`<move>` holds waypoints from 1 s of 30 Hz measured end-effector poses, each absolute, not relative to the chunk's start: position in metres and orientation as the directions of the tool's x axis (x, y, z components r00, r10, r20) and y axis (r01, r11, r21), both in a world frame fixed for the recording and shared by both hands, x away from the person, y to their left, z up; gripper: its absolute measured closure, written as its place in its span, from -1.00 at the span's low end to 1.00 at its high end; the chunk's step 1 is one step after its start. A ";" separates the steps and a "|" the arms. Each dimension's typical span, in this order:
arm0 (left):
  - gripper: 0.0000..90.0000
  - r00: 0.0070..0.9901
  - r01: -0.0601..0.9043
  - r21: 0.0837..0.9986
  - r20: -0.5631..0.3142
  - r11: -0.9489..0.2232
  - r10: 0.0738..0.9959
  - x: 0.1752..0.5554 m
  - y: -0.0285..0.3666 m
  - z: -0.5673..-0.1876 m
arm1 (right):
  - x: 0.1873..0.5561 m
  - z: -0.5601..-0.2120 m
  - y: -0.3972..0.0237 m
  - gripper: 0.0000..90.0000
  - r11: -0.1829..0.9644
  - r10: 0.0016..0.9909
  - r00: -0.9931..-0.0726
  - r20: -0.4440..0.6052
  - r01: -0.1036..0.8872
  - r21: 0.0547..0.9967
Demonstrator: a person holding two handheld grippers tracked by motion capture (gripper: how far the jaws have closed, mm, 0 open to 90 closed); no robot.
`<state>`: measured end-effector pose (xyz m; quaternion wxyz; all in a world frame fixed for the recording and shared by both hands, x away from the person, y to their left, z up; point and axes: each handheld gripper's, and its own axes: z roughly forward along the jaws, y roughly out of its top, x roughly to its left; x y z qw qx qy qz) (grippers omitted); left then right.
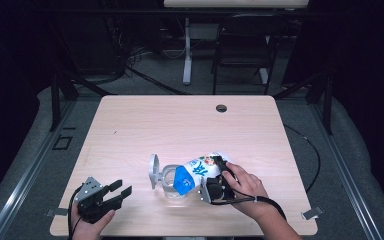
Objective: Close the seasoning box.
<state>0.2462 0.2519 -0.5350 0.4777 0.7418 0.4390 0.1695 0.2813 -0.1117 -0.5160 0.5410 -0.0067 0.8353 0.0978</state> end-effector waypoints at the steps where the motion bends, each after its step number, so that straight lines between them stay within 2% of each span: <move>1: 0.17 0.557 0.496 0.853 -0.170 -0.161 0.813 0.246 0.252 -0.535 | 0.282 -0.517 -0.111 0.21 0.980 0.095 -0.417 -0.904 -0.121 0.158; 12: 0.17 0.560 0.494 0.854 -0.169 -0.163 0.811 0.246 0.253 -0.535 | 0.281 -0.519 -0.109 0.22 0.989 0.043 -0.388 -0.921 -0.111 0.093; 30: 0.17 0.558 0.496 0.854 -0.174 -0.158 0.811 0.246 0.251 -0.537 | 0.283 -0.519 -0.108 0.22 0.990 0.022 -0.384 -0.923 -0.118 0.073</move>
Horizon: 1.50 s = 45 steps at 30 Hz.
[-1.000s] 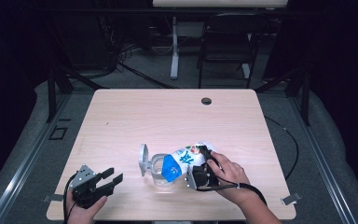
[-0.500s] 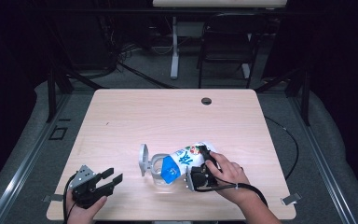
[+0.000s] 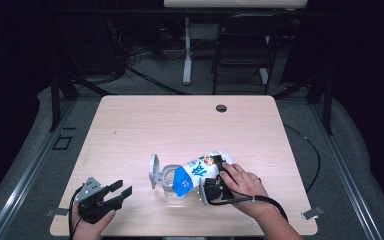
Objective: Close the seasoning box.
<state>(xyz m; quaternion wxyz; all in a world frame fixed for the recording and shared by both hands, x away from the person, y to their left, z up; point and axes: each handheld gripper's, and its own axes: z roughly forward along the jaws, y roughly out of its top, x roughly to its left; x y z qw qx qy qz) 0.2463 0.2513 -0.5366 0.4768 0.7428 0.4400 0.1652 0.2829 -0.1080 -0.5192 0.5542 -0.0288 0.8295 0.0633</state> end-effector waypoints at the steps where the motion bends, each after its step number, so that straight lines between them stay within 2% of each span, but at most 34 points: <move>1: 0.17 0.558 0.497 0.853 -0.174 -0.160 0.811 0.246 0.251 -0.537 | 0.283 -0.519 -0.108 0.22 0.992 0.012 -0.380 -0.925 -0.115 0.060; 22: 0.17 0.557 0.494 0.855 -0.174 -0.156 0.812 0.246 0.252 -0.538 | 0.284 -0.518 -0.104 0.22 0.992 -0.010 -0.365 -0.931 -0.118 0.036; 25: 0.17 0.557 0.498 0.853 -0.175 -0.157 0.812 0.246 0.253 -0.538 | 0.283 -0.516 -0.103 0.22 0.994 -0.035 -0.353 -0.935 -0.107 0.004; 35: 0.17 0.557 0.495 0.854 -0.173 -0.158 0.812 0.245 0.254 -0.538 | 0.283 -0.517 -0.103 0.22 0.993 -0.030 -0.351 -0.936 -0.120 0.013; 39: 0.17 0.554 0.500 0.851 -0.175 -0.158 0.814 0.245 0.254 -0.538 | 0.283 -0.515 -0.102 0.23 0.992 -0.063 -0.331 -0.942 -0.122 -0.024; 45: 0.17 0.554 0.500 0.851 -0.176 -0.157 0.814 0.245 0.254 -0.538 | 0.284 -0.516 -0.102 0.23 0.990 -0.068 -0.324 -0.944 -0.140 -0.023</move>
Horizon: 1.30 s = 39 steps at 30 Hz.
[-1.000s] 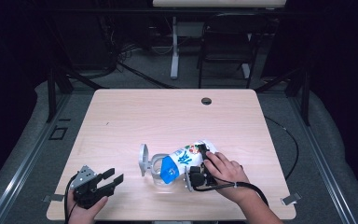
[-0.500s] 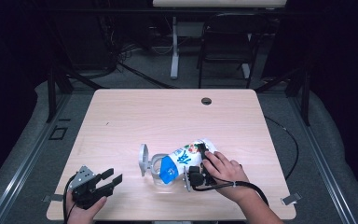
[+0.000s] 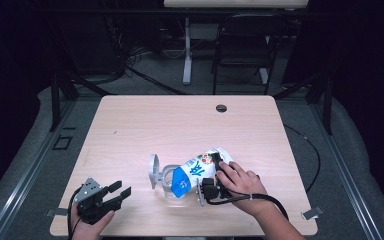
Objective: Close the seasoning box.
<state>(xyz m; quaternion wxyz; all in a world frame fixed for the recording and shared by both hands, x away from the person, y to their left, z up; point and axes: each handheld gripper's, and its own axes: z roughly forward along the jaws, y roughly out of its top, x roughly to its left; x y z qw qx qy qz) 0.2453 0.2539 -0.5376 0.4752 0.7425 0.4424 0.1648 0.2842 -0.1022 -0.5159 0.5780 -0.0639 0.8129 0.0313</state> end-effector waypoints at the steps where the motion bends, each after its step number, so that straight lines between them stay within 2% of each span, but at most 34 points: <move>1: 0.17 0.554 0.501 0.851 -0.176 -0.157 0.814 0.245 0.254 -0.538 | 0.284 -0.516 -0.102 0.23 0.990 -0.071 -0.322 -0.944 -0.141 -0.026; 10: 0.16 0.550 0.500 0.853 -0.180 -0.149 0.815 0.245 0.254 -0.539 | 0.283 -0.512 -0.099 0.23 0.988 -0.116 -0.309 -0.944 -0.132 -0.079; 39: 0.15 0.554 0.507 0.848 -0.187 -0.151 0.812 0.245 0.252 -0.543 | 0.284 -0.510 -0.096 0.24 0.980 -0.171 -0.284 -0.944 -0.149 -0.133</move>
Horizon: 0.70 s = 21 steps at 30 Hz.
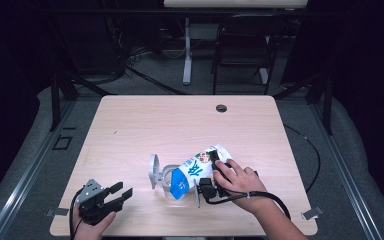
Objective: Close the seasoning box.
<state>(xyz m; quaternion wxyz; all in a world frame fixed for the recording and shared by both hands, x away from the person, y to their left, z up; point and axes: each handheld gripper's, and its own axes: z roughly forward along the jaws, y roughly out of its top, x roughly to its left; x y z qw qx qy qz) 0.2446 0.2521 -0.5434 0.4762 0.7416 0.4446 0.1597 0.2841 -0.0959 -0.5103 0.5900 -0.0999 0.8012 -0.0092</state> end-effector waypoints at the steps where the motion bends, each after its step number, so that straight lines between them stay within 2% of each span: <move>1: 0.15 0.554 0.507 0.849 -0.186 -0.151 0.811 0.245 0.252 -0.543 | 0.284 -0.510 -0.096 0.24 0.980 -0.173 -0.283 -0.943 -0.147 -0.136; 21: 0.15 0.554 0.506 0.849 -0.187 -0.151 0.811 0.244 0.252 -0.543 | 0.284 -0.509 -0.094 0.24 0.974 -0.201 -0.271 -0.941 -0.154 -0.164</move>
